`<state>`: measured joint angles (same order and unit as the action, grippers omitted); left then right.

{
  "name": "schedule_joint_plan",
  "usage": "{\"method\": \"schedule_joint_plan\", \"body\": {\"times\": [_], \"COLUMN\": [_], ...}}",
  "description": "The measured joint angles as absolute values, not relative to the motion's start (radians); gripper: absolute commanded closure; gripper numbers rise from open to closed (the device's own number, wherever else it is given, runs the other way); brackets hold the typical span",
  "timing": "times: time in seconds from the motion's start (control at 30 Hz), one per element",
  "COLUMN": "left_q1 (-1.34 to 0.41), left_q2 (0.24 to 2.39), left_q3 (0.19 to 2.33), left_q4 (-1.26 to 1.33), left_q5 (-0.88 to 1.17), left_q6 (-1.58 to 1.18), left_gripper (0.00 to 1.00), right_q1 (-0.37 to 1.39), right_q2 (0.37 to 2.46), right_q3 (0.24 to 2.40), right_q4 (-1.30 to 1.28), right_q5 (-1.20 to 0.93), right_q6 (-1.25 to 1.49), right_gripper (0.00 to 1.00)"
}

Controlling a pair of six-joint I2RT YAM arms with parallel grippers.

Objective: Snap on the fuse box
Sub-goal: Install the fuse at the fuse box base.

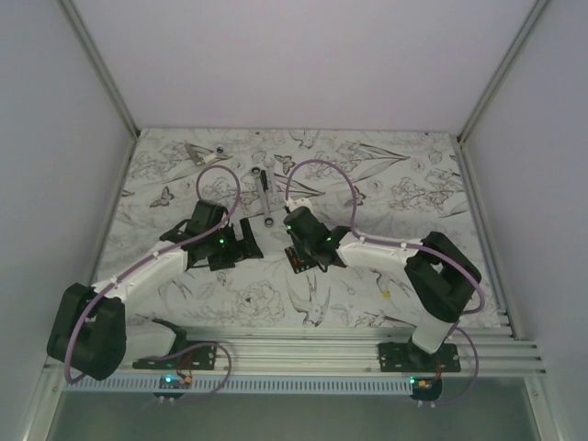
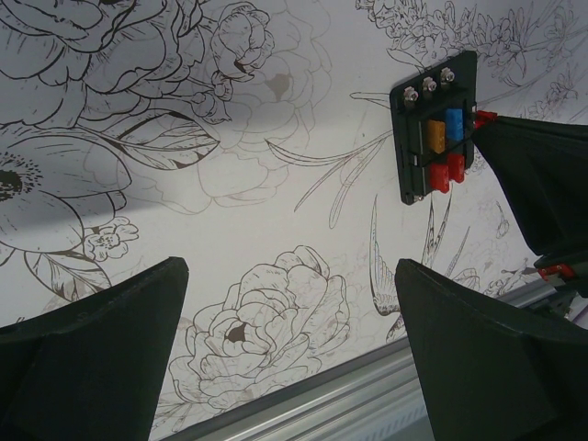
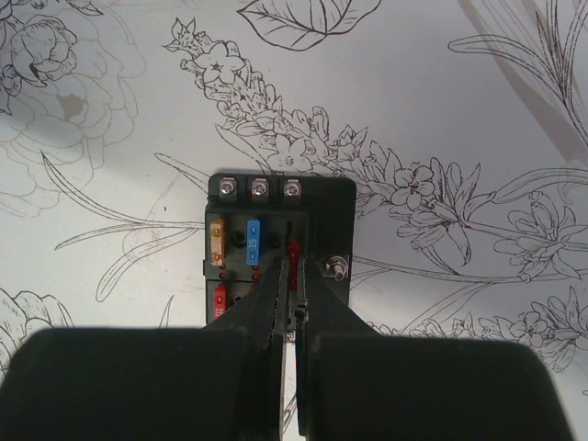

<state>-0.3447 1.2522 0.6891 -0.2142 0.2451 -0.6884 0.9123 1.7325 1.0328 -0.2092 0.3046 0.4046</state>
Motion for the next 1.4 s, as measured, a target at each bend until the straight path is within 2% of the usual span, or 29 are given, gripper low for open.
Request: {"method": "schedule_joint_plan", "body": {"times": [1.4], "left_q1": [-0.345], "left_q2": [1.252], "left_q3": [0.689], "left_q4": [-0.214], "left_q5": [0.245], "left_q6": [-0.688], "left_gripper": [0.0], "right_q1": [0.912], "right_q2": [1.75], "right_q3": [1.035], "right_q4": [-0.161], "right_q5": [0.301], "right_q6": [0.408], "right_gripper": [1.0]}}
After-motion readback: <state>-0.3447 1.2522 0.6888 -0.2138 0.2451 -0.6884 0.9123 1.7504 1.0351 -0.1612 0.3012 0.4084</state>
